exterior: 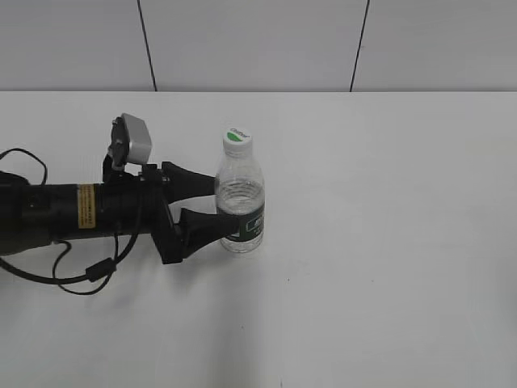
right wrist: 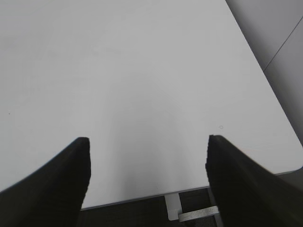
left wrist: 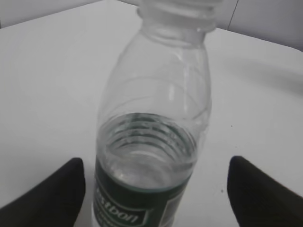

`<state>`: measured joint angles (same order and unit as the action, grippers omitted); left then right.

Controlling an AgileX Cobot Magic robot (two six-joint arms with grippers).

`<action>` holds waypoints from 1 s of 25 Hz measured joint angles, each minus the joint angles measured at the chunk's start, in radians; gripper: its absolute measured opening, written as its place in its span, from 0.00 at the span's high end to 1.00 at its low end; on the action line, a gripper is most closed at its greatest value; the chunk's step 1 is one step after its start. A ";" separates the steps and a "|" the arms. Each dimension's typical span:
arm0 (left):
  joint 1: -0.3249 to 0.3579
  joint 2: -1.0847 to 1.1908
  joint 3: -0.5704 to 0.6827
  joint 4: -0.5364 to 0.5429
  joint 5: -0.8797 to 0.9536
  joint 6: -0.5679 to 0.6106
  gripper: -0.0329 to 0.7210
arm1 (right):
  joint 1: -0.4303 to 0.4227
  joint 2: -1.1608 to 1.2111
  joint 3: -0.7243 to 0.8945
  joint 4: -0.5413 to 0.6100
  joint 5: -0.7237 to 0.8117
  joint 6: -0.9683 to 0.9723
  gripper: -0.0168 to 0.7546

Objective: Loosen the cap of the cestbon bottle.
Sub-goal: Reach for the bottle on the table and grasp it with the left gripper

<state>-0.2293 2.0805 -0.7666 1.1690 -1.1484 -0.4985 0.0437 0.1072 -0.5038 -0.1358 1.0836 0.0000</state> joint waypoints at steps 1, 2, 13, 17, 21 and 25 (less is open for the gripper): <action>-0.009 0.012 -0.014 0.001 0.000 -0.001 0.22 | 0.000 0.000 0.000 0.000 0.000 0.000 0.22; -0.018 0.025 -0.032 0.001 0.000 -0.002 0.22 | 0.000 0.000 0.000 0.000 0.000 0.000 0.22; -0.104 0.144 -0.181 -0.006 0.000 -0.032 0.22 | 0.000 0.000 -0.002 0.000 0.001 0.000 0.22; -0.104 0.152 -0.183 -0.005 -0.001 -0.033 0.22 | 0.000 0.000 -0.002 0.000 0.001 0.000 0.22; -0.104 0.152 -0.183 -0.005 -0.003 -0.036 0.22 | 0.000 0.000 -0.002 0.000 0.001 0.000 0.22; -0.104 0.152 -0.183 -0.008 -0.003 -0.036 0.23 | 0.000 0.000 -0.002 0.000 0.001 0.000 0.22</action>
<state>-0.3333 2.2327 -0.9501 1.1608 -1.1518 -0.5343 0.0437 0.1072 -0.5056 -0.1358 1.0845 0.0000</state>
